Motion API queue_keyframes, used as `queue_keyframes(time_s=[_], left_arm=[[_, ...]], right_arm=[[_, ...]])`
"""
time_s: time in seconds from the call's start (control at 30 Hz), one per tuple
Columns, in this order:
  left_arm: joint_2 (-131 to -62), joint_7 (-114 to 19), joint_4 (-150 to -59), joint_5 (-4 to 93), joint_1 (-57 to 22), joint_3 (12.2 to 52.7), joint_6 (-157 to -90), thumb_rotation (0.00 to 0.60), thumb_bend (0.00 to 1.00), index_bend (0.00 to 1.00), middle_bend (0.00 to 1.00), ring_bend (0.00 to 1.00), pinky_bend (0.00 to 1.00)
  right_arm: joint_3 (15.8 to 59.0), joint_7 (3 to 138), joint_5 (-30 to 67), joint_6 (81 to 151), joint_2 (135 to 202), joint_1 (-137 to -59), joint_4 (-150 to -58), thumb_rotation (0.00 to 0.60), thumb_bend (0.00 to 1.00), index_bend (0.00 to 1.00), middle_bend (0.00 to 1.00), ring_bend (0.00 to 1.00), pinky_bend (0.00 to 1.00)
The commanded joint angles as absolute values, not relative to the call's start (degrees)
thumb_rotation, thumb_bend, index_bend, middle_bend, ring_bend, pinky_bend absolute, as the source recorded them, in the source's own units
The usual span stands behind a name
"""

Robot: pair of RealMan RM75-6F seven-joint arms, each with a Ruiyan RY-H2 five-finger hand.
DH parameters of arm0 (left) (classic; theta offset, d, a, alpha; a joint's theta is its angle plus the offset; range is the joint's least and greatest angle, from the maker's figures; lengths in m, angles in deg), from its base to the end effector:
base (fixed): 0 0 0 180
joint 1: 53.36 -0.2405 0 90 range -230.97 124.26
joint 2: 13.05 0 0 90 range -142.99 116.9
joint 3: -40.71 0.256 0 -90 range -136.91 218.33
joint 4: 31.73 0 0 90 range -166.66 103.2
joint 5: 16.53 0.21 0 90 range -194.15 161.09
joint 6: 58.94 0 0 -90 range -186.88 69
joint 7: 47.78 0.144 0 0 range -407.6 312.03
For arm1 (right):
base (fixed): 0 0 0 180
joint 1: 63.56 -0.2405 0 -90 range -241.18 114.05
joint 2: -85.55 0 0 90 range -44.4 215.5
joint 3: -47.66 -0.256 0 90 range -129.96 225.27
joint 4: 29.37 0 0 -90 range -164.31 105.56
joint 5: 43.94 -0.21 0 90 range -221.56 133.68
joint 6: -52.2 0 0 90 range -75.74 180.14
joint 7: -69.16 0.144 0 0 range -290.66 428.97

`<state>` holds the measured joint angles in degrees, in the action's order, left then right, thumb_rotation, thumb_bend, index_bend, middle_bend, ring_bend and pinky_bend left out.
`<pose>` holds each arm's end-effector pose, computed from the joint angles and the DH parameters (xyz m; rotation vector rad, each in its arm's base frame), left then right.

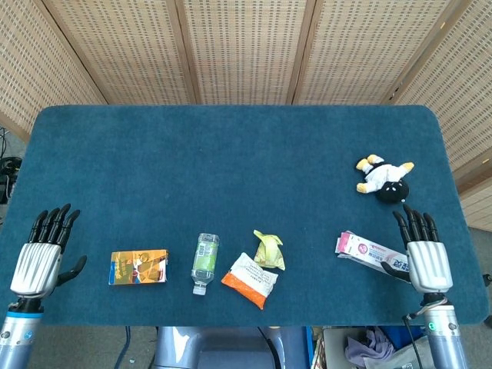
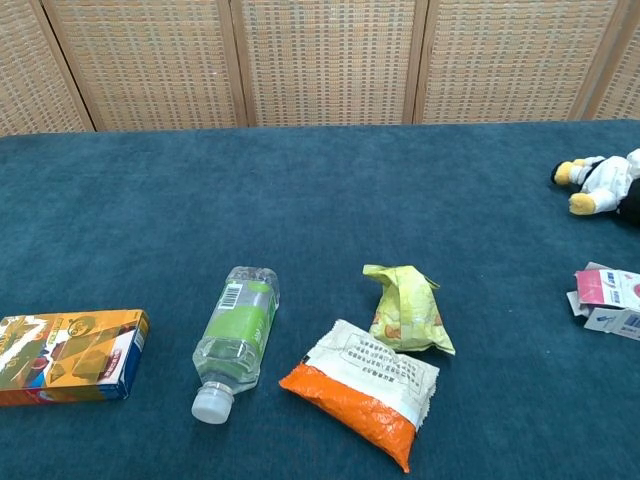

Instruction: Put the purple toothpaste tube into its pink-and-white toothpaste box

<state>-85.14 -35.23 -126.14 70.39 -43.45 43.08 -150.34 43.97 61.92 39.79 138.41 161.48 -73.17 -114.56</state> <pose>-0.2734 0.1849 0.1148 -1.4542 -0.7950 -0.9519 -0.3011 -0.2097 0.1095 1.3889 -0.8190 0.9306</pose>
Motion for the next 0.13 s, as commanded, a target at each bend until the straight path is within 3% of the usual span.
queue_keyframes(time_s=[0.03,0.13], left_arm=[[-84.7,-35.6,-125.7,71.0,-44.5,43.4,-151.1,0.6,0.31,0.0,0.0,0.0,0.0],[-84.5,-35.9,-124.6,71.0,-45.4,43.6,-151.2,0.6,0.31,0.0,0.0,0.0,0.0]], right_arm=[[44.9,61.9,41.1,140.2,159.7,-71.4,-116.0,0.6,0.0,0.01,0.0,0.0,0.0],[44.8,62.2,40.5,140.0,158.4,-70.9,-116.5,0.6,0.0,0.01,0.0,0.0,0.0]])
